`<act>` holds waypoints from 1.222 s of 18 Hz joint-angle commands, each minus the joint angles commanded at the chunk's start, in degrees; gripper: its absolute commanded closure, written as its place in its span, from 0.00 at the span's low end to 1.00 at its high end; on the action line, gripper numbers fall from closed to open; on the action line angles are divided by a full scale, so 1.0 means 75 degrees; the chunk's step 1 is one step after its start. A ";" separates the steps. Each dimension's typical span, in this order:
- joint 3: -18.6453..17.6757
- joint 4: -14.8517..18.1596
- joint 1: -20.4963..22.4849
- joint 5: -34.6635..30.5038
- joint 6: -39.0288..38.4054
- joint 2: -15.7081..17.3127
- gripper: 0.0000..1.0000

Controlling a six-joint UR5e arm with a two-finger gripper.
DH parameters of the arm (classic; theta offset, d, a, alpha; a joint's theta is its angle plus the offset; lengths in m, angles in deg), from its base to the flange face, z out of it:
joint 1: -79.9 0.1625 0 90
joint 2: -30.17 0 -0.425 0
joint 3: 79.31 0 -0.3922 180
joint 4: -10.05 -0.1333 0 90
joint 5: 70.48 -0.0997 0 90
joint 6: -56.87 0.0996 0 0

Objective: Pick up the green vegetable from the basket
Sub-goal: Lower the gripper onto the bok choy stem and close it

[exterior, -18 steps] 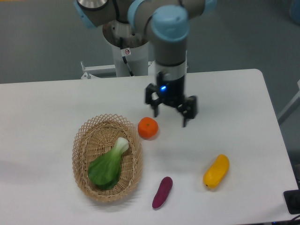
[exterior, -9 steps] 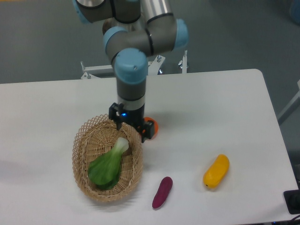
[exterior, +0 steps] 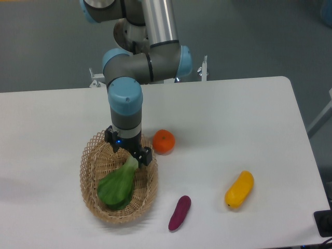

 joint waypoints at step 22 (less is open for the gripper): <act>-0.0058 -0.0469 0.0000 -0.0316 -0.0035 -0.0258 0.60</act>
